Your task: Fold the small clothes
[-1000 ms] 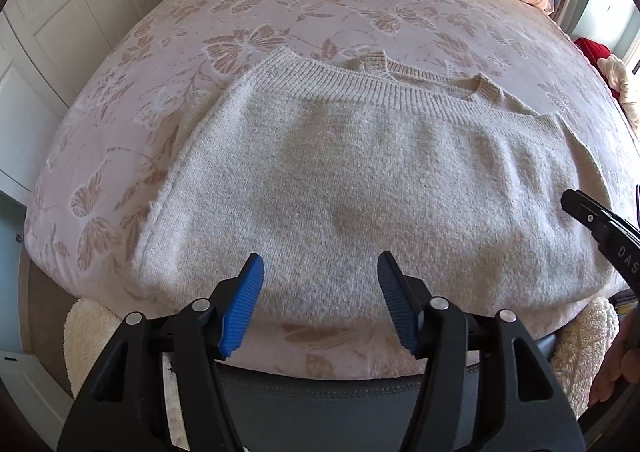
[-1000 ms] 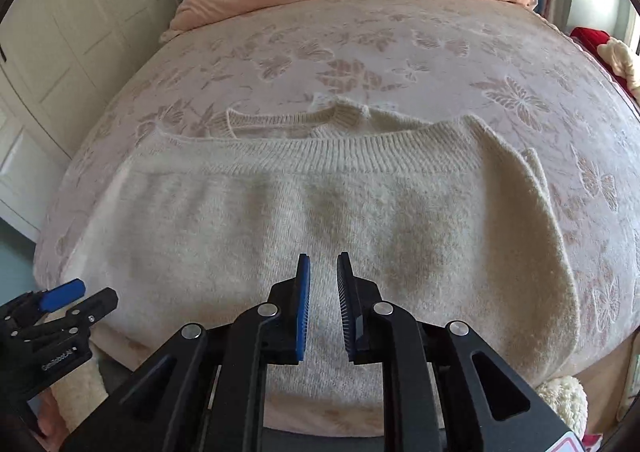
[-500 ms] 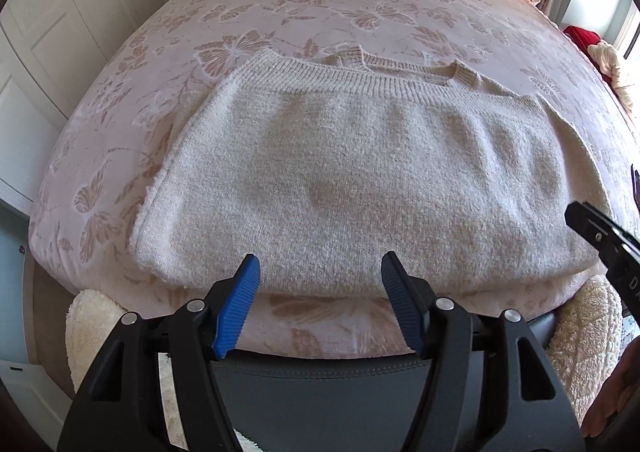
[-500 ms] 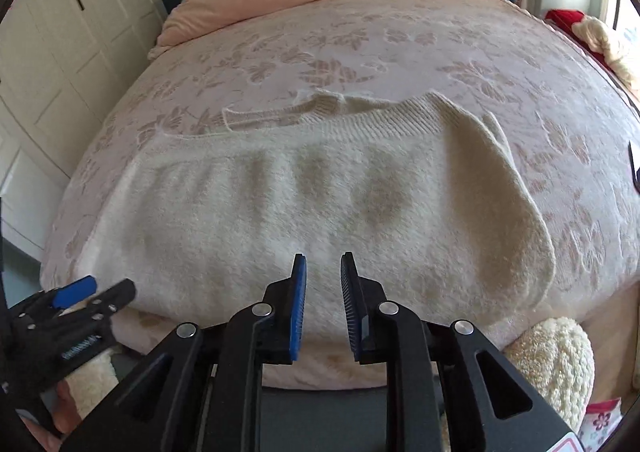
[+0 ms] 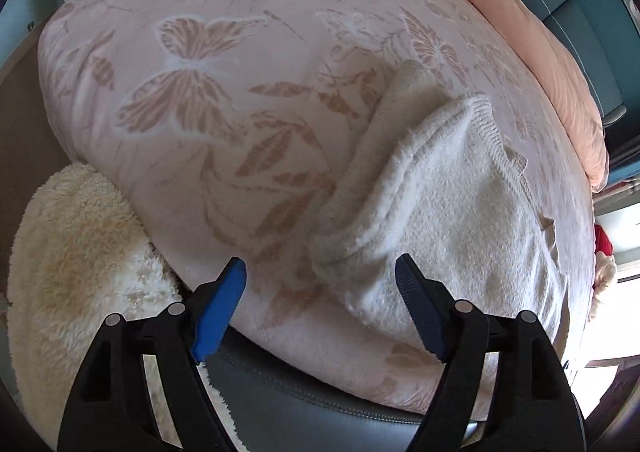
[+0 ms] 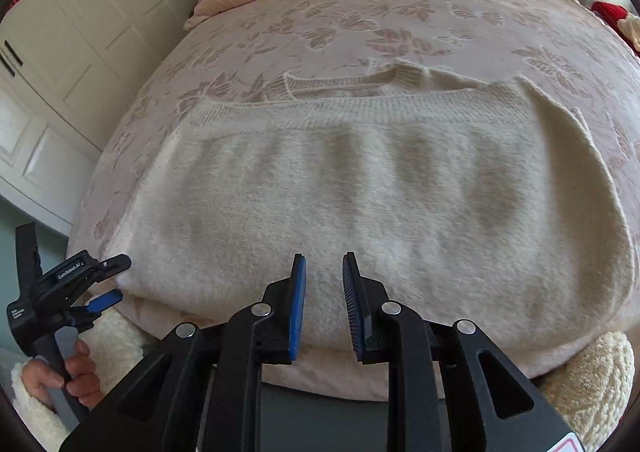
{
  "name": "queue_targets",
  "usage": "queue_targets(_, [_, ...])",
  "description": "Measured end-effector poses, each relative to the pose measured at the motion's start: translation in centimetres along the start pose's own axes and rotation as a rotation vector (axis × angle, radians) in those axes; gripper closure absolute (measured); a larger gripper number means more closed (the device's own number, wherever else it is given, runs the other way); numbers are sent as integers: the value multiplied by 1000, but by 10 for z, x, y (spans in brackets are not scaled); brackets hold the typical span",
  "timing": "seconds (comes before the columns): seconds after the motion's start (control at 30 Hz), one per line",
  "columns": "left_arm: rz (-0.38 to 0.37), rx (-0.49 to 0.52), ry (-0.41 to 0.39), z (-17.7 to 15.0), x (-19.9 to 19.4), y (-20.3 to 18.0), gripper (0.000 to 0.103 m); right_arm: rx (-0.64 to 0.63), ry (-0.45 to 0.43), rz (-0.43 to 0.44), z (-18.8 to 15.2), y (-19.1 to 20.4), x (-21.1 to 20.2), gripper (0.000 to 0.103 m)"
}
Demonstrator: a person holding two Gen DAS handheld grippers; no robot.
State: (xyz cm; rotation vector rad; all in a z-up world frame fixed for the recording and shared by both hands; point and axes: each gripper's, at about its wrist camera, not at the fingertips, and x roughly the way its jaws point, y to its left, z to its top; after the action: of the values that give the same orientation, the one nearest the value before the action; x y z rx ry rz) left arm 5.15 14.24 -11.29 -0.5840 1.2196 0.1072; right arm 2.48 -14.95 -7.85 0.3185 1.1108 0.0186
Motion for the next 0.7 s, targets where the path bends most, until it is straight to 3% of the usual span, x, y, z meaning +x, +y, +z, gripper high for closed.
queue_targets(0.17, [-100, -18, 67, 1, 15, -6, 62, -34, 50, -39, 6, 14, 34, 82])
queue_targets(0.3, [-126, 18, 83, 3, 12, -14, 83, -64, 51, -55, 3, 13, 40, 82])
queue_targets(0.53, [-152, 14, 88, 4, 9, -12, 88, -61, 31, -51, 15, 21, 25, 80])
queue_targets(0.7, [-177, 56, 44, 5, -10, -25, 92, -105, 73, -84, 11, 20, 53, 78])
